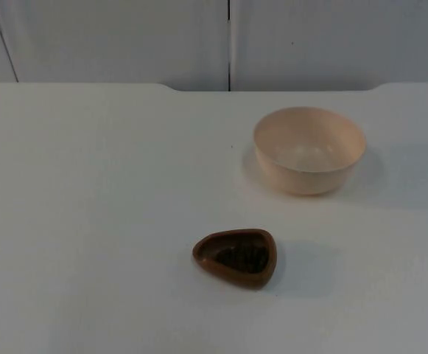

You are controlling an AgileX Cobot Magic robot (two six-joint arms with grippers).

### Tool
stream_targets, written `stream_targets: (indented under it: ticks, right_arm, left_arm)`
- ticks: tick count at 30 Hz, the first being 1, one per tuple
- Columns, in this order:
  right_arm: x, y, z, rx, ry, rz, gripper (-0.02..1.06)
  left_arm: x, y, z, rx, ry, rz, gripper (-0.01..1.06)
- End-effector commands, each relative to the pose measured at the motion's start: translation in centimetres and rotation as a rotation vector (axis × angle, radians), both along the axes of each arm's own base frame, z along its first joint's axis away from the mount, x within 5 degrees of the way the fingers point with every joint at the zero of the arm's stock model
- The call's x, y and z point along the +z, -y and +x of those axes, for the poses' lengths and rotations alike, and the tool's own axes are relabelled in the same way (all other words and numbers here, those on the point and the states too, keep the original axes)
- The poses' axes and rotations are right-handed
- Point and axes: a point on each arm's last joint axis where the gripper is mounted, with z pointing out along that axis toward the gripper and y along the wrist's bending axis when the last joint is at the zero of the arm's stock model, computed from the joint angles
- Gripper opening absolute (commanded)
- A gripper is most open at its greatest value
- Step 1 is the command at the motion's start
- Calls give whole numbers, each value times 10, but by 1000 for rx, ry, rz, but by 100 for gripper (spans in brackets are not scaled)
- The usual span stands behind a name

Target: Pick up the bowl with the left hand and pour the coffee beans from the cup into the bowl with the right hand.

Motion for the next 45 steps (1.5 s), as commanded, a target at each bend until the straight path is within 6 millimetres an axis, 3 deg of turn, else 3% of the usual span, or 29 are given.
stream_targets:
  ticks: [1, 3, 8, 9, 13, 19, 25, 45]
  right_arm:
    - [0, 0, 0, -7, 7, 6, 105]
    - [0, 0, 0, -7, 7, 6, 105]
    - [0, 0, 0, -7, 7, 6, 105]
    - [0, 0, 0, -7, 7, 6, 105]
    - [0, 0, 0, -7, 7, 6, 105]
    - [0, 0, 0, -7, 7, 6, 105]
    - [0, 0, 0, -7, 7, 6, 105]
    - [0, 0, 0, -7, 7, 6, 105]
  left_arm:
    - [4, 1, 9, -14, 8, -19, 105]
    - [4, 2, 16, -20, -13, -37, 105]
    - [5, 4, 59, -75, -135, -70, 105]
    - [5, 4, 59, -75, -135, -70, 105]
    - [15, 2, 96, -78, -227, -82, 105]
    - [30, 0, 132, -99, -277, -63, 105]
    - [40, 1, 156, -142, -288, -46, 105]
    - [35, 15, 187, -296, -289, -147, 105]
